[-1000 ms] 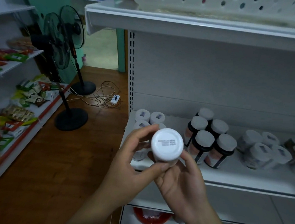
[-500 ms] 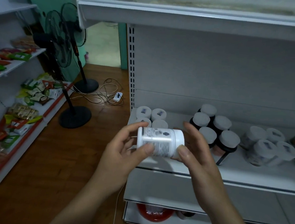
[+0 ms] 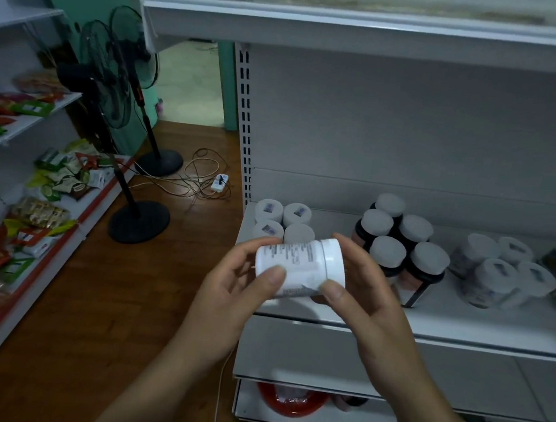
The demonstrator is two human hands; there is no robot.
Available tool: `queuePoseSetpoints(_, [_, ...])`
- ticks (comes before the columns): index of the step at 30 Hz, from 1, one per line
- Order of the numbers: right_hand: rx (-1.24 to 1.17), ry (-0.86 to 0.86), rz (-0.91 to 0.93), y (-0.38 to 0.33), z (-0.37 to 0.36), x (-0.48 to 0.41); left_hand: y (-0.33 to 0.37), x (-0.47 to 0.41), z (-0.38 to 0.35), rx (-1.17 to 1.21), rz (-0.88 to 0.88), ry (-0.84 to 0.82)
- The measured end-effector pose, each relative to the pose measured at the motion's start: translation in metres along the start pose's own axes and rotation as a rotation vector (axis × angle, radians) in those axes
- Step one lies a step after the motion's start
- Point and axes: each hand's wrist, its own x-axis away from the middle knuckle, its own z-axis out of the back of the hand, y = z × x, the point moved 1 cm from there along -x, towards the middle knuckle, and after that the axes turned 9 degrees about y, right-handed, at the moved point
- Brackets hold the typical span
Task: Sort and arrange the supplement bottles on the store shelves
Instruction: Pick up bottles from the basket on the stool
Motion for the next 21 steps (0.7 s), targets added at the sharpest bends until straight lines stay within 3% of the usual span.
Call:
queuePoseSetpoints(7, [-0.038, 0.094, -0.084, 0.004, 0.001, -0.003, -0.007, 0.001, 0.002, -0.007, -0.019, -0.062])
queuePoseSetpoints(17, [-0.071, 0.152, -0.068, -0.003, 0.001, -0.001, -0.007, 0.005, -0.004, -0.037, -0.025, -0.058])
queuePoseSetpoints(21, [-0.055, 0.084, -0.040, -0.001, 0.007, 0.001, -0.007, 0.004, -0.011, -0.037, -0.033, -0.014])
